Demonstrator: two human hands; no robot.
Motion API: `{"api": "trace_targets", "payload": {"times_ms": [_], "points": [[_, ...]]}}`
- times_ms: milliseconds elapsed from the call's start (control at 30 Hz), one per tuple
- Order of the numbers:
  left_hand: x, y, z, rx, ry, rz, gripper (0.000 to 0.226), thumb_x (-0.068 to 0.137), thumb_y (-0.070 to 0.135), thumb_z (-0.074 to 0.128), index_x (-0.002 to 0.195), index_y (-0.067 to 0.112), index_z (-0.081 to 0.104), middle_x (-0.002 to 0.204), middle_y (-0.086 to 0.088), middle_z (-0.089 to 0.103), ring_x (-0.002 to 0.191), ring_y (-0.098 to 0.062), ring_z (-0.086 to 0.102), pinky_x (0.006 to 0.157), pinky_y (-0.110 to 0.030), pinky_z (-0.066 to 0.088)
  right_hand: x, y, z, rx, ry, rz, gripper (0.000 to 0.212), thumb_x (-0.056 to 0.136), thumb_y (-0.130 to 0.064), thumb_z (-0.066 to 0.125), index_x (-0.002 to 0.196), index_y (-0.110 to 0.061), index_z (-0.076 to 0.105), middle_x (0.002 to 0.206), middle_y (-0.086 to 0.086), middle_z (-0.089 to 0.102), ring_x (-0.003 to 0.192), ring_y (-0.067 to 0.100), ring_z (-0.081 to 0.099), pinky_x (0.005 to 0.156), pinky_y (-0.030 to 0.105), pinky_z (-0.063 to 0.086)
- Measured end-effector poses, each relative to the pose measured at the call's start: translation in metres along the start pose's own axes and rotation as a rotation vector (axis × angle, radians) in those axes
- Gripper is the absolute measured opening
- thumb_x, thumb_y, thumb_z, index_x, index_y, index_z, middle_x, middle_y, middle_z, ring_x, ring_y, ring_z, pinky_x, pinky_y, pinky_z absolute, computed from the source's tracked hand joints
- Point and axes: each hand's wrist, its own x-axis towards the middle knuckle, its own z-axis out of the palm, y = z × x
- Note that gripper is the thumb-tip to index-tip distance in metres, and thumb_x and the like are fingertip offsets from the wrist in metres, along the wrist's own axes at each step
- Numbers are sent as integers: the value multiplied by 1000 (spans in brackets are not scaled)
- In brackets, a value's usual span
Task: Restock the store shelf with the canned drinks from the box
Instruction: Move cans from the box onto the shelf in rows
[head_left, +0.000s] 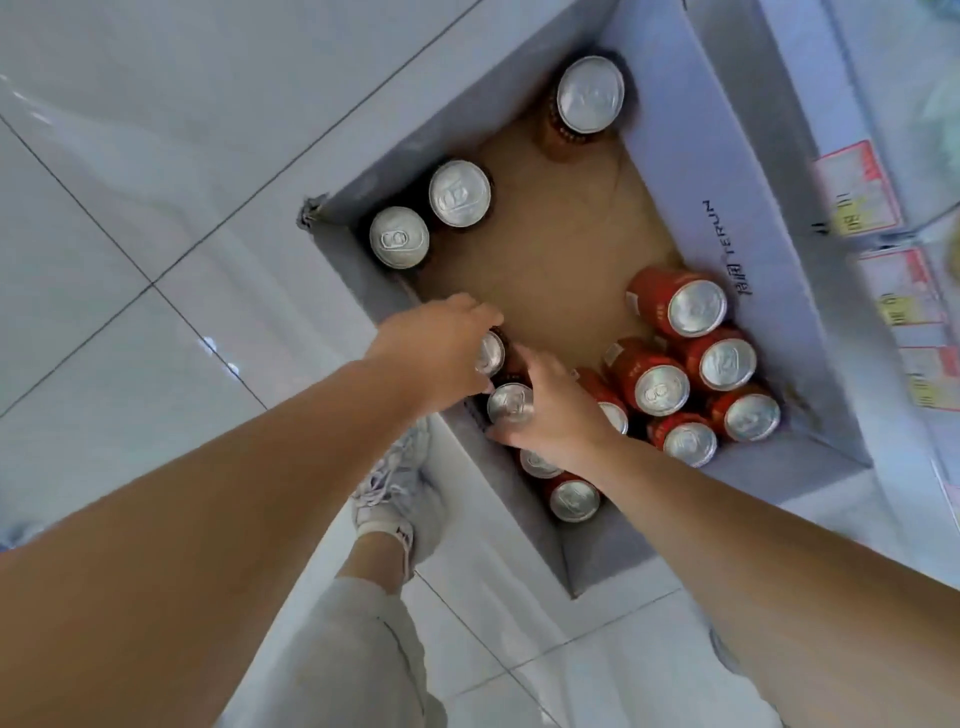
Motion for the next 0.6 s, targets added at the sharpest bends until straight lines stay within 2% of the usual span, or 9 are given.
{"api": "trace_targets", "payload": {"times_ms": [67, 133, 233, 300, 367, 500, 567, 600], "points": [[16, 1, 4, 92, -95, 4, 84, 72, 42, 79, 143, 33, 35, 140, 3, 44, 125, -24, 46, 97, -40, 45, 5, 1, 2, -70, 6, -26, 102, 64, -36, 85, 147, -23, 27, 145, 3, 36, 131, 24, 42, 101, 39, 42], [32, -1, 8, 184, -211, 15, 96, 67, 39, 84, 146, 36, 30, 145, 2, 38, 127, -28, 43, 100, -42, 44, 11, 1, -1, -114, -12, -20, 104, 63, -37, 85, 147, -23, 25, 144, 3, 36, 127, 26, 46, 97, 40, 44], [46, -3, 11, 152, -299, 23, 100, 64, 26, 88, 146, 34, 32, 141, -3, 43, 124, -29, 47, 101, -42, 44, 17, 3, -4, -158, -38, -23, 91, 59, -42, 84, 136, -22, 40, 131, 3, 52, 117, 25, 54, 91, 38, 47], [48, -4, 10, 98, -263, 36, 94, 64, 18, 86, 144, 29, 38, 135, -6, 50, 121, -27, 51, 99, -39, 45, 16, 5, -6, -150, -26, -20, 85, 60, -39, 82, 134, -20, 45, 128, 4, 56, 117, 25, 54, 92, 35, 46], [44, -4, 6, 41, -190, 25, 88, 65, 16, 82, 143, 26, 41, 131, -8, 56, 118, -27, 54, 96, -37, 48, 9, 5, -14, -85, 0, 17, 90, 64, -36, 80, 142, -19, 39, 135, 5, 52, 123, 24, 50, 97, 32, 42], [16, -2, -16, -93, -63, -26, 82, 67, 24, 80, 140, 30, 44, 115, -3, 63, 105, -22, 57, 84, -28, 47, -26, -4, -49, 151, 118, 68, 84, 66, -36, 78, 140, -29, 39, 129, -3, 57, 118, 16, 54, 95, 27, 43], [-11, 7, -34, -193, 29, -43, 80, 65, 31, 80, 136, 36, 45, 107, 3, 64, 93, -15, 57, 78, -24, 45, -54, -13, -72, 244, 173, 70, 78, 67, -34, 77, 137, -33, 42, 122, -7, 59, 110, 10, 57, 89, 18, 44], [-27, 13, -44, -237, 71, -55, 79, 65, 34, 80, 135, 39, 44, 105, 6, 64, 90, -12, 56, 76, -22, 44, -71, -19, -85, 280, 199, 67, 75, 67, -32, 77, 134, -36, 43, 116, -10, 60, 102, 5, 59, 79, 10, 43]]}}
